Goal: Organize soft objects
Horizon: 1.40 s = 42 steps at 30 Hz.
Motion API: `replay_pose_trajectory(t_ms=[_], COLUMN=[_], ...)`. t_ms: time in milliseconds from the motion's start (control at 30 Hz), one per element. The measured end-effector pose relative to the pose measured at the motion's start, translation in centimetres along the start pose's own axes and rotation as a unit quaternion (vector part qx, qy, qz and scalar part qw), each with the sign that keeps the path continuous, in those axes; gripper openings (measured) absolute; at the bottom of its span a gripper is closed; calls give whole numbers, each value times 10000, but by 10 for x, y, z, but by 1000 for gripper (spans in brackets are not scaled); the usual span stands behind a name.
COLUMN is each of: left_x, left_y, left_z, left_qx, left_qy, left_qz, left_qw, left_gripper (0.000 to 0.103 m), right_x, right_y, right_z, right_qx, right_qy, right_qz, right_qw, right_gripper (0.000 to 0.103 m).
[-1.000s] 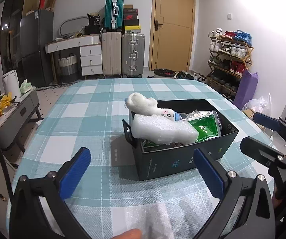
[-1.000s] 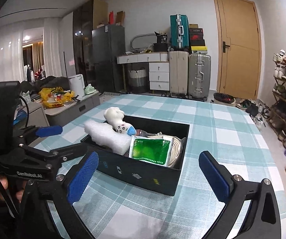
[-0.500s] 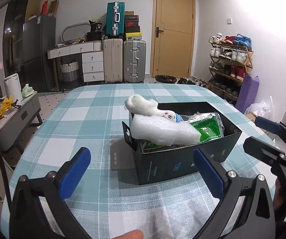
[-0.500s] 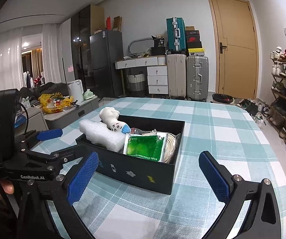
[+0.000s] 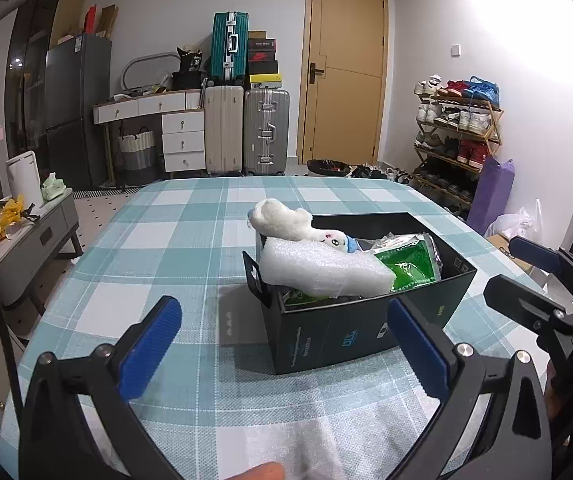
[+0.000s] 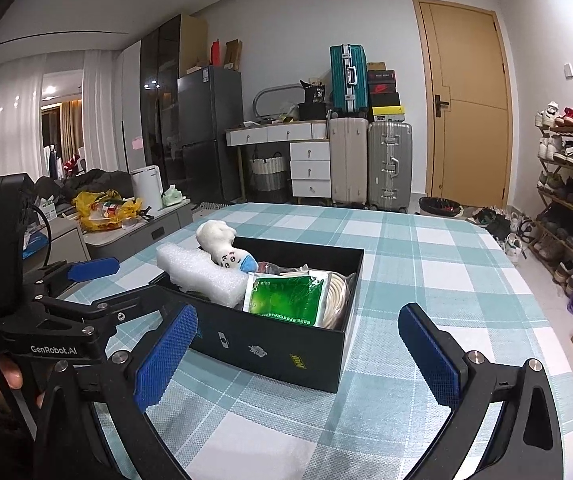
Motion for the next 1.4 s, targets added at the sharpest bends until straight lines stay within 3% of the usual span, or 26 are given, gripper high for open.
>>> replay_pose_trajectory(t_ms=[1400], left_x=[-1], left_y=[1], left_z=[1], left_qx=[-20], left_qy=[-39], left_qz=[31], left_qw=[10000], left_gripper=[103], right_x=[-4], right_y=[0], right_z=[-1], right_qx=[0], right_qy=[-93], right_qz=[3], right_qw=[10000], right_gripper=[103])
Point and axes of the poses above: each gripper's, at about its wrist camera, not at the fingertips, and x roughly the way its jaws point, y to its left, z to its top, the point moved 2 cm from there along x, roughly the way its jaws point, and after that the axes turned 3 degrees about -y, right-handed, at the moved point
